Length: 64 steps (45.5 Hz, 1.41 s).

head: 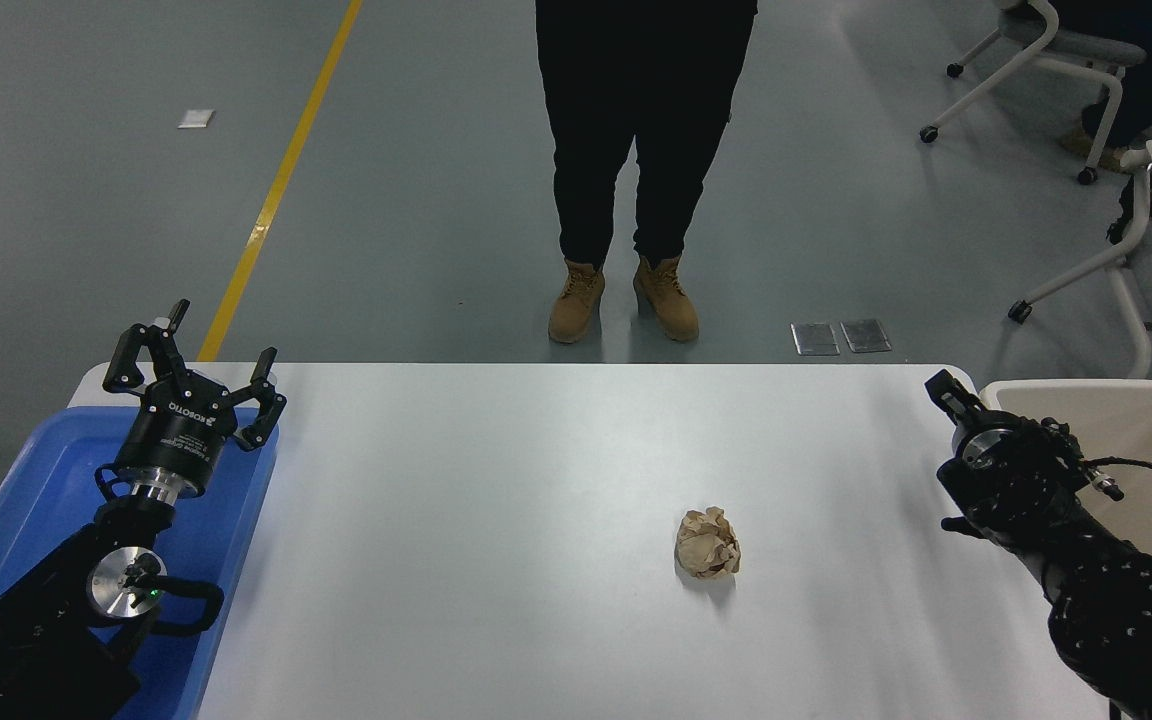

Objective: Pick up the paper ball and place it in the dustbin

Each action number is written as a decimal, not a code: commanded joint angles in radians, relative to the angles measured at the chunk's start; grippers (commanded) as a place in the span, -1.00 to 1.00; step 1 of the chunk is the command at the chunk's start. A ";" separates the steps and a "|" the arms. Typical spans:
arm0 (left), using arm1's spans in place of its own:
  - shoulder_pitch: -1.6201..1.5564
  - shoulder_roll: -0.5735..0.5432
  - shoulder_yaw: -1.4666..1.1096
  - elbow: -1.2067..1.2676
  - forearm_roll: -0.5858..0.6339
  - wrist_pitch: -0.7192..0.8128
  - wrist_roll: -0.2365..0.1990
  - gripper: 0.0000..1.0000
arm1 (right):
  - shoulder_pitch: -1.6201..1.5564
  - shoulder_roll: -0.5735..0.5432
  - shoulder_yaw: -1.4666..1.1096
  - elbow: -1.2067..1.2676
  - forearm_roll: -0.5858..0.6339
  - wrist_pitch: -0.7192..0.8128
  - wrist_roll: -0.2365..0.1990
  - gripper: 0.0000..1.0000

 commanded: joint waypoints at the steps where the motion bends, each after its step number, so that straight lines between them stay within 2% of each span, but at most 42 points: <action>1: 0.000 0.000 -0.001 0.000 0.000 0.000 0.000 0.97 | -0.012 0.000 0.000 -0.004 0.001 -0.002 -0.001 1.00; 64: 0.000 0.000 -0.001 0.000 0.000 0.000 0.000 0.97 | 0.014 0.000 0.000 -0.004 0.002 0.001 -0.003 1.00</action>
